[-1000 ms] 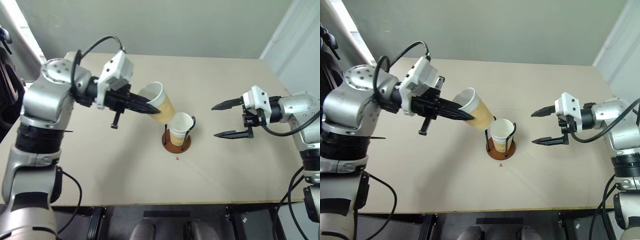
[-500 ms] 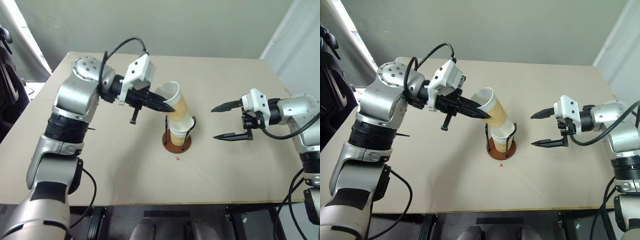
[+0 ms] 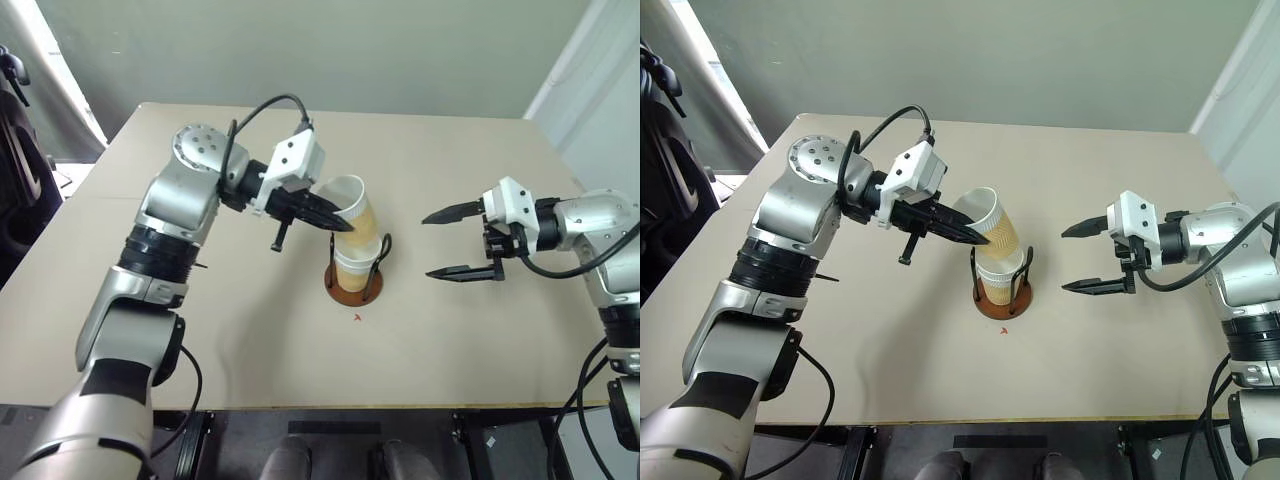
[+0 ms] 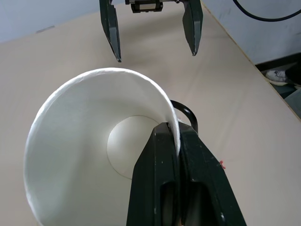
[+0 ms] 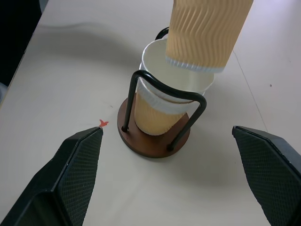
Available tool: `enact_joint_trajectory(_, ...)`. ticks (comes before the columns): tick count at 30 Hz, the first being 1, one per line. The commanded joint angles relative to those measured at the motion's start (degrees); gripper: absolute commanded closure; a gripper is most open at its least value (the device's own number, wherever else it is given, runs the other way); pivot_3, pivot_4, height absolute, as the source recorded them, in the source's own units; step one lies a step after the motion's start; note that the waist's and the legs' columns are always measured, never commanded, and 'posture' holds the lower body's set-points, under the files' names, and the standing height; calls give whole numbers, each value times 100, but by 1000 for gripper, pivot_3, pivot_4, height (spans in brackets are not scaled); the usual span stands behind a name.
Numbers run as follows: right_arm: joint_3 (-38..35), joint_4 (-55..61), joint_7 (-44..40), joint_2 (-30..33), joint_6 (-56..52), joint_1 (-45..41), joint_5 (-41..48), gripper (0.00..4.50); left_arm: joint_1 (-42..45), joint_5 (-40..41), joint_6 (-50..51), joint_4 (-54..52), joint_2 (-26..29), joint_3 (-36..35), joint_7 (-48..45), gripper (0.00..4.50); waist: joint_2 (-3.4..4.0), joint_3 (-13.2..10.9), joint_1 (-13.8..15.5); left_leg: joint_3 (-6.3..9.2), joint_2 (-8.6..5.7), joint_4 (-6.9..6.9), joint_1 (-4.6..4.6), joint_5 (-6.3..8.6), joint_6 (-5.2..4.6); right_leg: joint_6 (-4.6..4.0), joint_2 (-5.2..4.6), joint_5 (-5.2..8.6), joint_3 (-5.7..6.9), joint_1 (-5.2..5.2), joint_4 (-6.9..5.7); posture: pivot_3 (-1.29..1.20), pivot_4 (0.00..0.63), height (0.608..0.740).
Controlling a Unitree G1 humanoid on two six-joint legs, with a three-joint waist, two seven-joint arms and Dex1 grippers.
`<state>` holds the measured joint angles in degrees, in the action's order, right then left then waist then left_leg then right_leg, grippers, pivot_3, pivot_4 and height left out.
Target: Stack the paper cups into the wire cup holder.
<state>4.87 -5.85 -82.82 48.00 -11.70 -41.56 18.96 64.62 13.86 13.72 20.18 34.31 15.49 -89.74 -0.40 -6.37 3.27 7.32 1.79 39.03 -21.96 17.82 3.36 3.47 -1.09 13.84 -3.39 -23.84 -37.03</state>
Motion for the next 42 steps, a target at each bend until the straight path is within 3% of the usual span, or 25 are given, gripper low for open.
enact_joint_trajectory(1, -234, 209, 30, 130, 22, -22, 83, 0, 178, -33, -174, -10, -27, -3, -223, 4453, 0, 0, 0, 0, 0, 0, 0, 0, 0, 0, 0, 0, 0, 0, 0, 0, 150, 740)
enact_joint_trajectory(11, -212, 204, 41, 180, 27, -31, 59, 0, 640, -57, -1169, 534, 295, 967, -276, 4453, 0, 0, 5, 1, 0, 0, 0, 1, -1, 1, 0, 0, 0, 0, 0, 0, 150, 740)
enact_joint_trajectory(12, -210, 205, 41, 184, 24, -33, 56, 0, 759, -55, -1312, 668, 315, 1094, -276, 4280, 0, 0, 5, 1, 0, 1, 0, 1, -2, 1, 0, 0, 0, 0, 1, 0, 150, 740)
enact_joint_trajectory(15, -208, 207, 42, 199, 13, -34, 51, 0, 1097, 27, -1584, 1021, 313, 1396, -276, 3499, 0, 0, 6, 0, 0, 1, -2, 3, -4, 1, 0, 0, -1, 0, 4, 0, 150, 740)
enact_joint_trajectory(24, -195, 237, 86, 225, -82, -8, 51, 0, 1296, 532, -1466, 1125, 172, 1590, -276, 185, 0, 0, 10, -6, -2, 1, -7, 7, -12, 2, -2, -1, -2, 0, 7, 0, 150, 740)
enact_joint_trajectory(25, -192, 237, 93, 223, -95, -8, 49, 0, 1283, 559, -1447, 1120, 185, 1557, -276, 42, 0, 0, 10, -8, -1, 0, -7, 7, -12, 2, -1, -1, -2, 0, 8, 0, 150, 740)
enact_joint_trajectory(31, -212, 227, 666, 72, -474, -22, -42, 0, 945, 692, -701, 953, 168, 552, 150, 42, 0, 0, 9, -10, -1, 2, -6, 7, -12, 4, 0, -2, -2, 0, 7, 0, 150, 740)
enact_joint_trajectory(42, -443, 192, 2721, -330, -1229, 340, -543, 0, -1018, 751, 870, -872, 193, -1316, 2934, 42, 0, 0, 22, -16, 2, 8, 1, 6, -11, 7, 2, -4, -3, -1, 4, 0, 150, 740)
